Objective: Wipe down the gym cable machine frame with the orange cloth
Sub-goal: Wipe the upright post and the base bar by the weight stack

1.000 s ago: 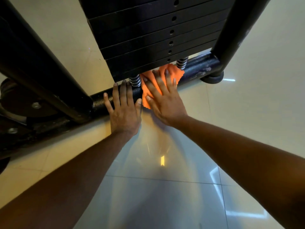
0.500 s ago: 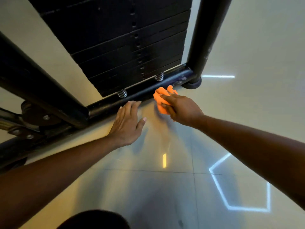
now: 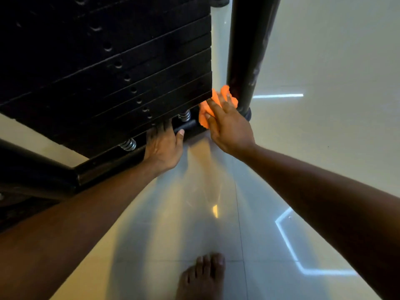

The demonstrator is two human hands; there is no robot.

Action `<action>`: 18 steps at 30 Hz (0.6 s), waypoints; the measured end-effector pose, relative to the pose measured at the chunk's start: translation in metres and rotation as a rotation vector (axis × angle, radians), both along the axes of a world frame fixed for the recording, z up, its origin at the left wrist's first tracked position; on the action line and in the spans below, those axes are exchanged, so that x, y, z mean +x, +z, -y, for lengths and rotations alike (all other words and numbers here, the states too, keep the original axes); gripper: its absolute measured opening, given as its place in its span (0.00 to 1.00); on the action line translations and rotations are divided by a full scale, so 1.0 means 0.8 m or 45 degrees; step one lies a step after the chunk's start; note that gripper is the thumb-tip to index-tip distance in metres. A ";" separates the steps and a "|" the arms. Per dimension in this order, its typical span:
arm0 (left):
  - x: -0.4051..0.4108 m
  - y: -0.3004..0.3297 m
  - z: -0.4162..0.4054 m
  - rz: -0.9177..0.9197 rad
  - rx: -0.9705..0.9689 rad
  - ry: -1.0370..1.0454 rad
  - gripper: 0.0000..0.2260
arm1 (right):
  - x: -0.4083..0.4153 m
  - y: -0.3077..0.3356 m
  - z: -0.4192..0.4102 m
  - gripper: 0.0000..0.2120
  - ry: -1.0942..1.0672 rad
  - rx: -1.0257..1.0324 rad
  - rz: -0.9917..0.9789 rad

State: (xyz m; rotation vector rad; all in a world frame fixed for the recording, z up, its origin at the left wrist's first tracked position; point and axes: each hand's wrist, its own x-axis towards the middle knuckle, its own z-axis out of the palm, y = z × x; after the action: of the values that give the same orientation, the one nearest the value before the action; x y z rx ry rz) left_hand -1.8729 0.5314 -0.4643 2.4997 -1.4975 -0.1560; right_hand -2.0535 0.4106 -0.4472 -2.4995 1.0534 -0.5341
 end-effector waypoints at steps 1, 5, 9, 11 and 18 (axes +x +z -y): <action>0.001 -0.009 0.004 0.038 -0.005 0.020 0.28 | 0.010 -0.011 0.004 0.26 -0.003 -0.027 0.004; -0.007 -0.034 0.002 0.232 -0.101 0.032 0.27 | 0.019 -0.060 0.016 0.27 0.196 -0.237 -0.048; -0.012 -0.045 -0.012 0.331 -0.184 -0.003 0.28 | -0.008 -0.077 0.036 0.28 0.113 -0.335 -0.034; -0.012 -0.048 -0.017 0.343 -0.192 0.004 0.28 | -0.001 -0.076 0.025 0.28 0.013 -0.284 0.024; -0.021 -0.053 -0.019 0.301 -0.242 0.058 0.26 | 0.000 -0.093 0.020 0.30 0.228 -0.424 -0.076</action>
State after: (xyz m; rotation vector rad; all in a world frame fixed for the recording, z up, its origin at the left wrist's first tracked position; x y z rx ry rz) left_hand -1.8894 0.5463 -0.5067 2.4627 -1.4590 0.2865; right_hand -2.0533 0.3947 -0.5217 -2.8812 0.8028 -0.6280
